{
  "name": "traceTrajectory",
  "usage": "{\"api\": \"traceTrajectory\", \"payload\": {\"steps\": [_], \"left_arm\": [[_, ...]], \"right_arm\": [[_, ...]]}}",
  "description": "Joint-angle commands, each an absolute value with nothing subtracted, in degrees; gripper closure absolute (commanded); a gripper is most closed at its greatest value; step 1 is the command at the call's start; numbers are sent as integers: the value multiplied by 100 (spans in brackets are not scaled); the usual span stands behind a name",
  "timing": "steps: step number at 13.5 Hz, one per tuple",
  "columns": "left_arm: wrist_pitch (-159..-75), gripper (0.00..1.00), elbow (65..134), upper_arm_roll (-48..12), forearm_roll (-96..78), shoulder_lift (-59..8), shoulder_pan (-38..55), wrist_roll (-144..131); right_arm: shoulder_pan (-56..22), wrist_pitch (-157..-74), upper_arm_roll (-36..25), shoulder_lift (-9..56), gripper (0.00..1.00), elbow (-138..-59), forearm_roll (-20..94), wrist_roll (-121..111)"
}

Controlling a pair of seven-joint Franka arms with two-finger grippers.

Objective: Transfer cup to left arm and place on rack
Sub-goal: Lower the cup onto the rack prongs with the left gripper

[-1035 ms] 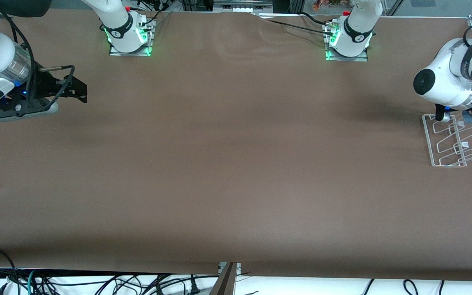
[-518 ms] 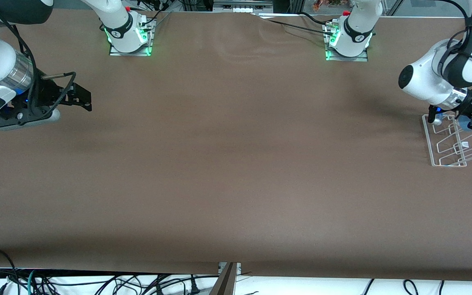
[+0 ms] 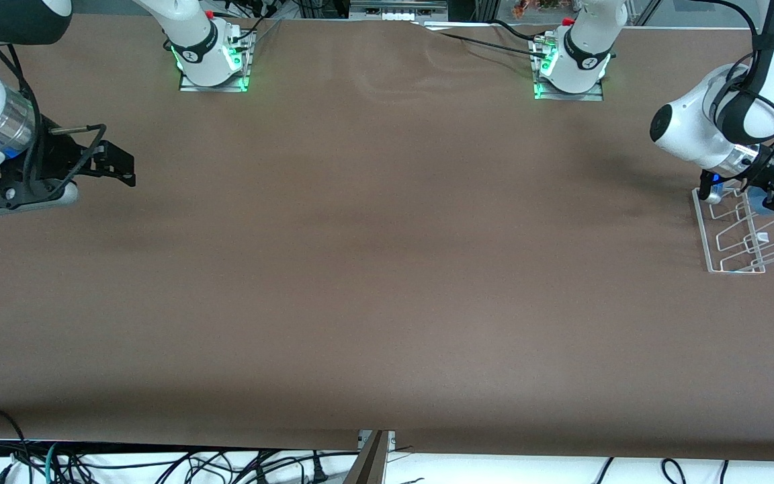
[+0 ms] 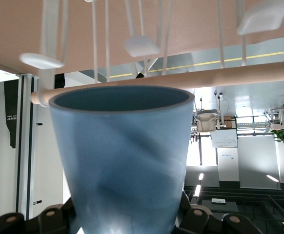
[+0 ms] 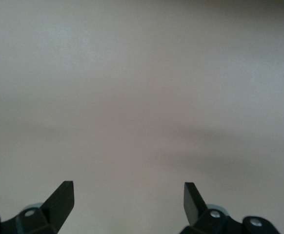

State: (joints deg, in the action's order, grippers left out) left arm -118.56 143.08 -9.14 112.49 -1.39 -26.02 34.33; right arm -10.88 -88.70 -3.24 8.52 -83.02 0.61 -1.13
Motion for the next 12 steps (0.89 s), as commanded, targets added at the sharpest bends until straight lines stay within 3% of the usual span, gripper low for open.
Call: {"api": "traceTrajectory", "payload": {"steps": [1,11,12], "left_arm": [[-12050,100,14335,-782,11514,-140,-2663,3226],[-12050,100,14273,-782,11505,-501,-2654,2856],[-12059,91,14273,-791,11505,-501,-2654,2865]], "right_arm": [[-1055,-8763,-290,862,1,-8147,-9,-176],[-1072,-8754,-281,826,1,-8147,62,-176],[-1072,-8754,-281,826,1,-8147,62,-176]]}}
